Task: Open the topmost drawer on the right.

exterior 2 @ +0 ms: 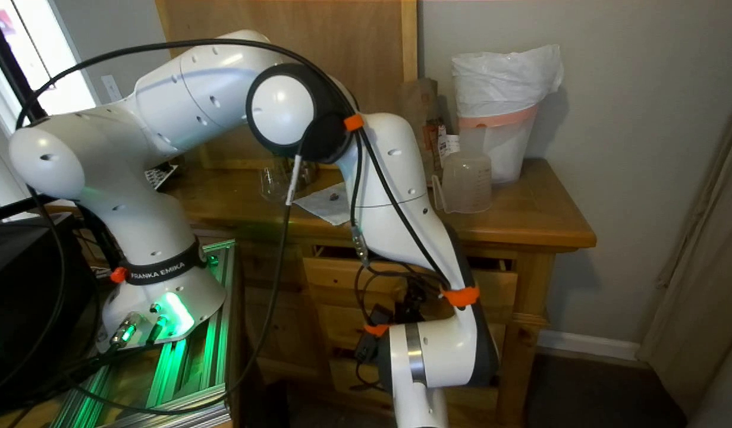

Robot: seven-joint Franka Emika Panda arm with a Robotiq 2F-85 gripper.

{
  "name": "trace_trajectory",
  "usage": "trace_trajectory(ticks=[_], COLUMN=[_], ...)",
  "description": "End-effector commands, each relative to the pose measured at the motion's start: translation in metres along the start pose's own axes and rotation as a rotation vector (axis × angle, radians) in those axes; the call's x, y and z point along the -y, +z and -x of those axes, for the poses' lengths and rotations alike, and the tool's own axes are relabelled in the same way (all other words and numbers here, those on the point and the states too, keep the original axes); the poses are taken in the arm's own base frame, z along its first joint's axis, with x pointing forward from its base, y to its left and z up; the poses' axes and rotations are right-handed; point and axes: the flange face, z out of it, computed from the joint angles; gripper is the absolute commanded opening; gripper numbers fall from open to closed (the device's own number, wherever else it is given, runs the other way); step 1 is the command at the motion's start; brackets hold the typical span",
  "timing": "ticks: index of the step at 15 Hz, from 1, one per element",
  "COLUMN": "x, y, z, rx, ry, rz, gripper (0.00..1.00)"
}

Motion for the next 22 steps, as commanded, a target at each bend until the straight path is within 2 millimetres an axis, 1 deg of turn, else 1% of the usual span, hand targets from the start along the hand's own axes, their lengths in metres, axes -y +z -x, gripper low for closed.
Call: trace_trajectory(ticks=[1, 2, 3, 4, 5, 8, 9, 10, 11, 12, 14, 15, 16, 17, 18, 20, 21, 22], x=[-0.005, -0.006, -0.007, -0.007, -0.006, -0.005, -0.005, -0.005, -0.005, -0.007, -0.009, -0.009, -0.009, -0.009, -0.009, -0.008, -0.008, -0.008], y=[0.000, -0.001, -0.003, -0.003, -0.003, -0.005, -0.005, -0.005, -0.006, -0.009, -0.012, -0.013, -0.014, -0.015, -0.016, -0.017, -0.017, -0.017], z=[-0.008, -0.007, -0.007, -0.006, -0.006, -0.006, -0.006, -0.006, -0.005, -0.005, -0.003, -0.003, -0.002, -0.002, -0.002, -0.002, -0.002, -0.002], rx=[0.004, 0.003, 0.000, 0.000, 0.000, -0.002, -0.002, -0.004, -0.005, -0.012, -0.017, -0.019, -0.021, -0.023, -0.024, -0.024, -0.024, -0.024], ry=[0.025, 0.029, 0.031, 0.034, 0.034, 0.034, 0.036, 0.038, 0.041, 0.045, 0.051, 0.054, 0.055, 0.055, 0.055, 0.057, 0.058, 0.059], rz=[-0.005, -0.003, -0.004, -0.004, -0.004, -0.005, -0.005, -0.006, -0.007, -0.003, -0.001, -0.002, -0.002, -0.002, -0.003, -0.005, -0.004, -0.004], gripper=[0.67, 0.78, 0.83, 0.85, 0.84, 0.74, 0.65, 0.65, 0.57, 0.53, 0.57, 0.57, 0.51, 0.47, 0.38, 0.65, 0.66, 0.73])
